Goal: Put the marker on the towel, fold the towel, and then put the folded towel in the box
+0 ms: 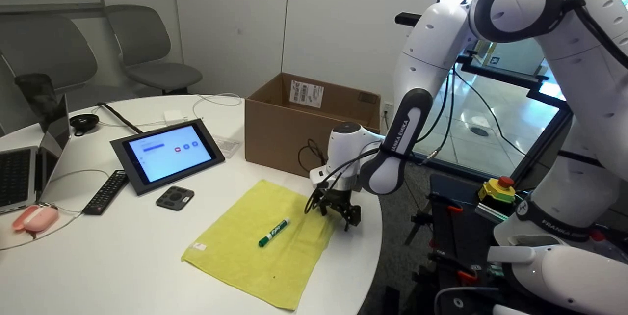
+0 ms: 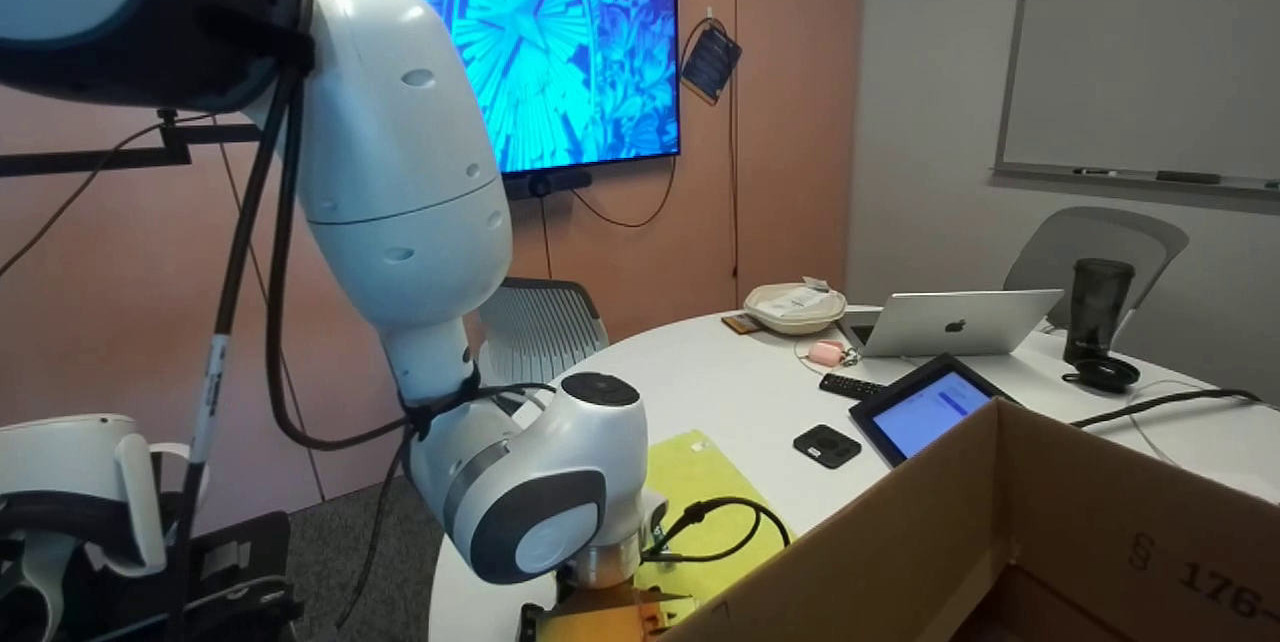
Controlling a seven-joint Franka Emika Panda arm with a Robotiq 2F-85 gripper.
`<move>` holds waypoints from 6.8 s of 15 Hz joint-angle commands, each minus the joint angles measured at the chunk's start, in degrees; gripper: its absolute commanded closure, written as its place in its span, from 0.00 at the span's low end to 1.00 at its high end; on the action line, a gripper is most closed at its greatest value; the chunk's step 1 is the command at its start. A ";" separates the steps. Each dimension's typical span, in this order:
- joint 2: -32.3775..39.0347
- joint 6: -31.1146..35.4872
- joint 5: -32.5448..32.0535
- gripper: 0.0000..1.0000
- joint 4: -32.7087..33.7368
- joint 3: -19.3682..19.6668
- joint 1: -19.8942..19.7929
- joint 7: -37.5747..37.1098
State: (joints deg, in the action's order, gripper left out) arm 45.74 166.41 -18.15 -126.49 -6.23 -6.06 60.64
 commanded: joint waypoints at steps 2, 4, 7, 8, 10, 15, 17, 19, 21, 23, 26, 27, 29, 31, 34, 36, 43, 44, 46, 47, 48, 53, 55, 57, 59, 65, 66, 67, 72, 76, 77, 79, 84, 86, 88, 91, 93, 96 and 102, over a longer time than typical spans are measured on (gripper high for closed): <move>-0.21 4.11 -1.57 0.30 -3.62 0.78 -0.33 -0.26; -0.29 4.20 -1.64 0.45 -4.13 0.84 -0.11 -0.38; -0.45 3.82 -1.73 0.72 -4.49 0.75 -0.08 -0.33; -0.49 3.70 -1.79 0.79 -4.53 0.75 -0.06 -0.33; -0.61 3.53 -1.86 0.92 -4.55 0.65 -0.25 -0.16; -1.53 1.53 -0.25 0.97 -4.40 -1.43 -2.67 -0.03; -2.60 0.28 0.57 0.95 -4.56 -2.45 -4.12 -0.17; -3.69 -0.89 1.64 0.94 -4.46 -3.64 -5.71 -0.37; -4.54 -2.50 3.41 0.94 -3.96 -5.60 -8.14 0.11; -9.89 0.11 5.00 0.95 -11.92 -7.31 -11.03 -0.05; -13.46 -0.44 9.42 0.95 -16.66 -11.90 -16.53 0.82; -14.19 -0.96 11.13 0.96 -17.22 -13.29 -17.58 0.33; -15.42 -1.80 14.69 0.96 -17.91 -16.53 -19.86 0.02; -16.09 -1.70 17.73 0.97 -17.33 -18.11 -19.56 -1.56; -16.26 -2.79 21.02 0.97 -14.81 -18.27 -16.74 -5.19; -15.56 -4.82 21.47 0.97 -12.18 -17.38 -14.51 -7.51; -9.70 -14.71 19.84 0.84 1.07 -11.02 -7.32 -11.55; -8.59 -16.25 19.93 0.69 2.94 -10.47 -7.08 -11.08; -6.82 -19.24 19.98 0.56 5.92 -9.64 -6.86 -10.14; -6.08 -20.64 20.06 0.46 6.99 -9.47 -6.92 -9.53; -5.47 -21.99 19.87 0.38 8.07 -8.89 -6.40 -9.85; -2.50 -27.48 19.75 0.01 12.64 -7.26 -5.27 -10.07; -2.06 -28.98 19.79 0.00 13.75 -6.89 -4.88 -10.17; -3.51 -28.90 19.62 0.00 11.91 -6.77 -4.60 -10.20; -4.20 -29.30 19.24 0.00 10.92 -6.30 -3.83 -11.07; -5.44 -30.07 18.19 0.00 7.58 -5.23 -2.00 -11.67; -5.50 -30.11 18.06 0.00 7.16 -5.14 -1.72 -11.83; -5.58 -29.96 18.00 0.00 6.62 -5.17 -1.63 -11.68; -5.92 -25.94 20.09 0.00 3.66 -5.68 -1.23 -16.04; -5.98 -21.18 20.09 0.00 0.65 -6.09 -1.25 -18.58; -5.90 -19.89 19.74 0.00 -0.14 -6.03 -1.11 -19.14; -5.66 -17.52 18.56 0.00 -1.43 -5.33 -0.08 -20.94; -5.12 -11.27 18.88 0.00 -2.90 -4.76 1.86 -29.97; -5.36 -9.64 19.75 0.00 -3.31 -5.26 1.39 -34.94; -5.89 -7.94 20.12 0.00 -4.14 -4.82 1.43 -40.01; -7.33 -6.93 21.05 0.00 -6.13 -4.10 1.50 -46.44; -8.27 -5.78 22.10 0.00 -7.41 -3.22 2.66 -51.76; -9.19 -3.96 24.93 0.00 -8.49 -3.15 3.97 -59.41; -8.91 -1.87 27.92 0.00 -9.31 -0.90 10.43 -71.37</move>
State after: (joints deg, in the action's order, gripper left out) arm 37.99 162.44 8.18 -133.91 -9.32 0.39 -6.25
